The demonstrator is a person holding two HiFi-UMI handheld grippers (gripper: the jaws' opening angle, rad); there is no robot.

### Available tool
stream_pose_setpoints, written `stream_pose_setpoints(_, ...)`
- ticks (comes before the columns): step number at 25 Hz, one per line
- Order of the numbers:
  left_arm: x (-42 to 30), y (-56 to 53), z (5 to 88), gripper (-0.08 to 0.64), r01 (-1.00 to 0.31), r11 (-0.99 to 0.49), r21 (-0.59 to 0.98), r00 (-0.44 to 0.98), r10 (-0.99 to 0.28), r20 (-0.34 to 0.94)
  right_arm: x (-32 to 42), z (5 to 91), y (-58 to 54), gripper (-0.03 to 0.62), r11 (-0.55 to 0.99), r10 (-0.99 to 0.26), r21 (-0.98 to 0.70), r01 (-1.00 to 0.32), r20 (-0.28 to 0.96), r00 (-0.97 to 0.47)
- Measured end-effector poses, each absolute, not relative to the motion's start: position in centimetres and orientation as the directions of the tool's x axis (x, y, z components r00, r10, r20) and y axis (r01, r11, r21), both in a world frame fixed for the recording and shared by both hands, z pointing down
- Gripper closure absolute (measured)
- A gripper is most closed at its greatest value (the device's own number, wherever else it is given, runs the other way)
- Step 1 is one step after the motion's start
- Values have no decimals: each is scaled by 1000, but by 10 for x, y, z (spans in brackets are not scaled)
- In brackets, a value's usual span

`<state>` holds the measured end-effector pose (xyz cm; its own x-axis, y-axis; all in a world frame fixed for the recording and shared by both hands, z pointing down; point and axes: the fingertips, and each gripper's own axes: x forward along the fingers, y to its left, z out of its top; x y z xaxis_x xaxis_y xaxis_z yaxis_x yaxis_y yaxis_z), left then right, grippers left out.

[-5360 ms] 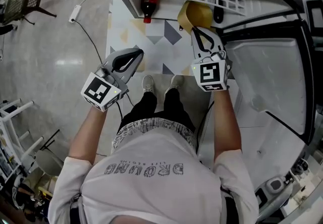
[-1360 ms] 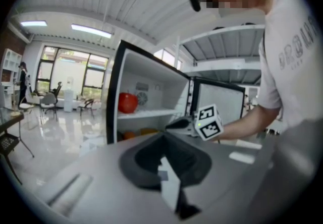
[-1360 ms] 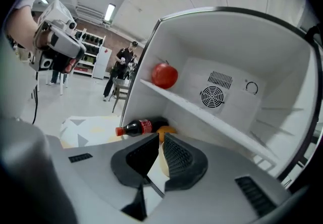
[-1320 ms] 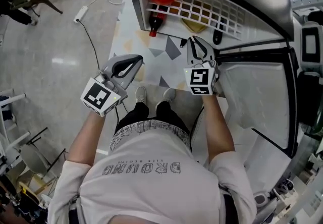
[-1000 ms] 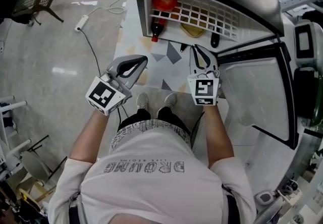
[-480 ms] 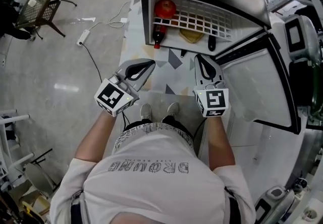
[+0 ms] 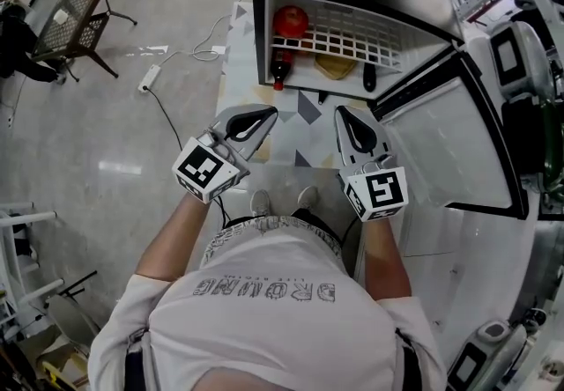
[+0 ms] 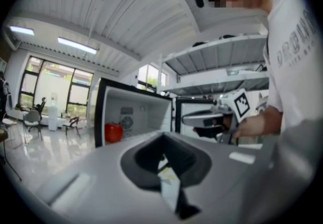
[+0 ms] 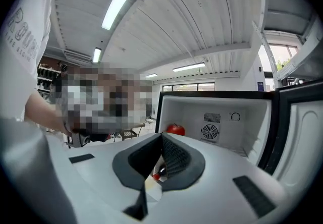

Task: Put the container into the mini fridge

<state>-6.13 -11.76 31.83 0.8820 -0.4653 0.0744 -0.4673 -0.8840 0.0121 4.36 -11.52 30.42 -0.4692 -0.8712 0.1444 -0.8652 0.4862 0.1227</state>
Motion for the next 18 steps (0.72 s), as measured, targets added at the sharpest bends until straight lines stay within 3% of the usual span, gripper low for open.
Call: stream_pose_setpoints(18,-63,-113,322,552,-455,-890,12,887,-453,88,41,306,-98,591,501,-862,108,-858,152,-484)
